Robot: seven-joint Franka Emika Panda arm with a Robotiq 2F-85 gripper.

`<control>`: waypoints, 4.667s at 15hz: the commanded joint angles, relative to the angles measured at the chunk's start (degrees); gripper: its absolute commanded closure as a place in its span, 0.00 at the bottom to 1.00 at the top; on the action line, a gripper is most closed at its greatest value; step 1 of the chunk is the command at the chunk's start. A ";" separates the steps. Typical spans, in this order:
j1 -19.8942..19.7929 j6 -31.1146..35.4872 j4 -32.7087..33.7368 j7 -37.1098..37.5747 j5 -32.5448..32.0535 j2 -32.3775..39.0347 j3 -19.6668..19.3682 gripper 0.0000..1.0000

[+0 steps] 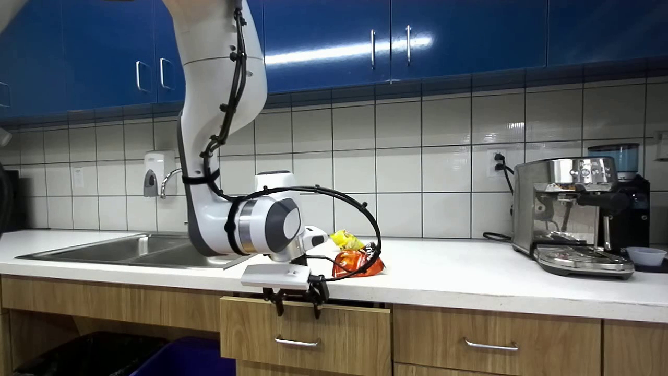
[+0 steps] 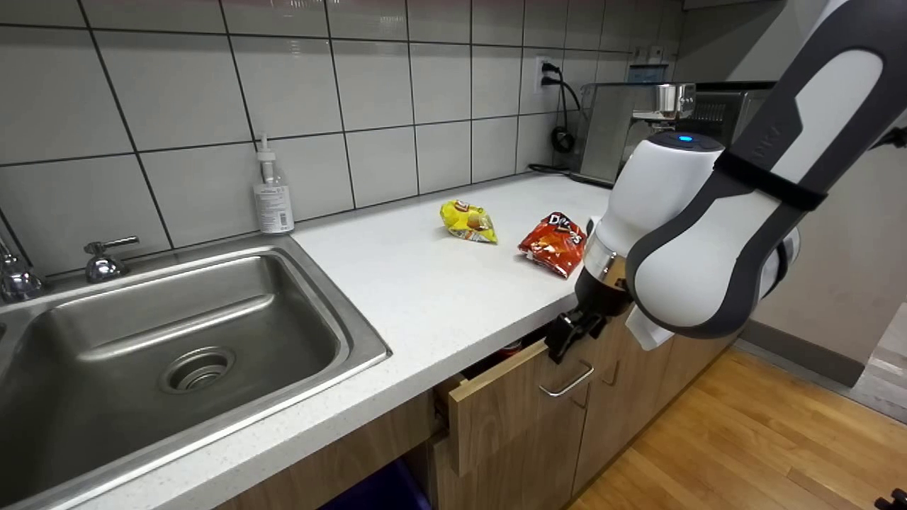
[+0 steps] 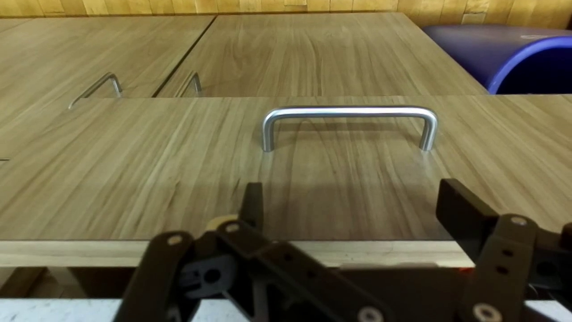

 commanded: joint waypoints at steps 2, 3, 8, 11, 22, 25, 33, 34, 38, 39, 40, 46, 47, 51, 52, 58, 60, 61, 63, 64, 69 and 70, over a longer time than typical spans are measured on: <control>-0.22 3.43 -4.60 -0.86 0.96 -3.17 0.76 0.00; -0.13 3.96 -5.26 -0.82 0.96 -3.43 0.80 0.00; 0.27 5.24 -8.70 -0.61 1.00 -5.17 1.10 0.00; 0.51 4.20 -10.55 -0.48 1.08 -7.00 1.31 0.00; 0.32 -0.72 -15.75 -0.54 1.87 -15.72 4.42 0.00; 0.12 -2.26 -16.85 -0.88 2.50 -18.31 5.39 0.00; -1.17 -7.96 -17.89 -3.56 9.18 -24.76 8.79 0.00; -1.06 -8.61 -17.72 -4.70 10.89 -25.34 9.03 0.00; -0.22 -11.64 -16.95 -9.28 16.41 -27.68 8.31 0.00; 0.07 -12.64 -16.68 -11.77 19.26 -28.23 8.30 0.00; 0.30 -13.43 -16.57 -13.19 20.76 -28.78 7.92 0.00; 2.35 -18.78 -15.53 -18.33 24.61 -30.79 4.21 0.00; 2.34 -19.59 -15.37 -17.62 23.95 -30.86 3.75 0.00; 2.40 -19.65 -14.89 -14.14 20.90 -30.04 2.02 0.00; 2.26 -19.32 -14.72 -12.95 19.75 -29.61 1.85 0.00; 1.66 -18.25 -13.25 -0.97 8.98 -27.66 1.73 0.00; 1.90 -18.64 -12.72 0.15 8.02 -27.41 1.70 0.00; 2.24 -18.53 -12.63 -0.86 8.79 -27.37 1.70 0.00; 2.28 -17.61 -13.90 -1.99 9.65 -27.88 1.46 0.00; 2.30 -17.61 -13.77 -1.99 9.65 -27.78 1.47 0.00; 2.30 -17.61 -13.64 -1.99 9.65 -27.63 1.48 0.00; 2.30 -17.61 -13.64 -1.99 9.65 -27.63 1.48 0.00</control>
